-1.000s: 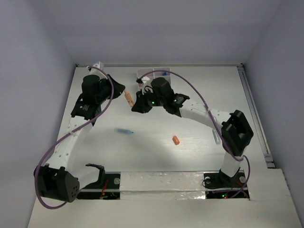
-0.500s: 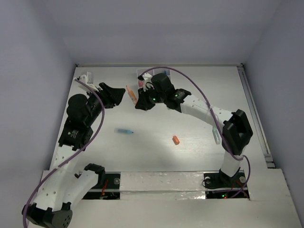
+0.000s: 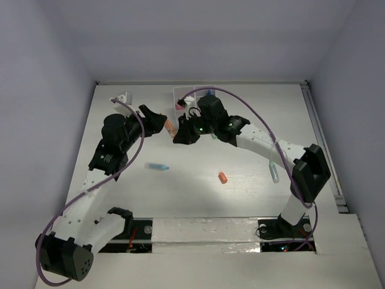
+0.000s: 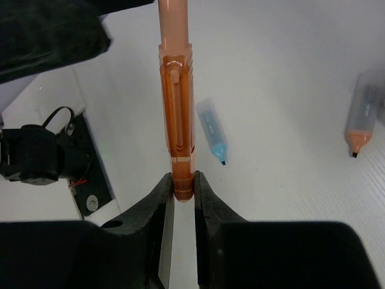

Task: Sort the stationery into containers
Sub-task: Close the pen cap on the pen.

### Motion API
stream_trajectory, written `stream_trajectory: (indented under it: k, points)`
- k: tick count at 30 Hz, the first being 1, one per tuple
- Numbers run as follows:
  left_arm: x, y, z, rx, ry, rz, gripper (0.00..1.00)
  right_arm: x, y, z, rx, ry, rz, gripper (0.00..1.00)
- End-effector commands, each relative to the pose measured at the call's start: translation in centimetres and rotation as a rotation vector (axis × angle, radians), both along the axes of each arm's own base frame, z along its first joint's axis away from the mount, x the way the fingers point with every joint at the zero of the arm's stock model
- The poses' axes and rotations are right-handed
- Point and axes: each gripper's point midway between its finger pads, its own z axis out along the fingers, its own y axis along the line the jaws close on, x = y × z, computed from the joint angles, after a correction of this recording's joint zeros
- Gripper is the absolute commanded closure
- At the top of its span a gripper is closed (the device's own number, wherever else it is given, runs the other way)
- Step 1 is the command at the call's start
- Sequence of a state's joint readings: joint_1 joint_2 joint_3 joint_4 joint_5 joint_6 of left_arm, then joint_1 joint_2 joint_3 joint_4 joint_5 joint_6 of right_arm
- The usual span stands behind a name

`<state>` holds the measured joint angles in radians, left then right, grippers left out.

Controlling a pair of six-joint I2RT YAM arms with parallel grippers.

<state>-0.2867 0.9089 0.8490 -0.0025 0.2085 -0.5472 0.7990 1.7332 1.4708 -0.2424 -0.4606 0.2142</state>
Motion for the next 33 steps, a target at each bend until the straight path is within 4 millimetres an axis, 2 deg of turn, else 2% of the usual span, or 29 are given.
stream_trajectory:
  k: [1,4,9,14,21,26,29,33]
  points:
    - [1.2,-0.5,3.1,-0.045,-0.144,-0.008,0.43,-1.4,0.1,3.9,0.105,-0.053,0.059,1.0]
    - [1.6,-1.1,2.9,-0.069,-0.151,-0.029,0.44,-1.9,0.0,3.6,0.11,-0.04,0.078,1.0]
    - [1.9,-1.9,2.2,-0.084,-0.138,-0.064,0.5,-2.5,0.0,3.4,0.122,-0.033,0.098,1.0]
    - [1.9,-2.1,1.9,-0.096,-0.131,-0.072,0.59,-2.9,0.4,4.1,0.158,-0.016,0.122,1.0]
    - [1.6,-2.1,1.4,-0.098,-0.123,-0.079,0.59,-3.3,1.0,5.6,0.224,0.013,0.163,1.0]
    - [1.5,-2.0,1.7,-0.106,-0.128,-0.071,0.95,-2.7,1.2,5.2,0.225,0.048,0.146,1.0]
    - [1.4,-1.8,1.3,-0.114,-0.121,-0.059,1.0,-2.2,0.9,4.9,0.223,0.08,0.12,1.0]
    - [1.2,-1.5,0.7,-0.113,-0.116,-0.001,1.0,-1.5,0.0,4.8,0.254,0.166,0.102,1.0]
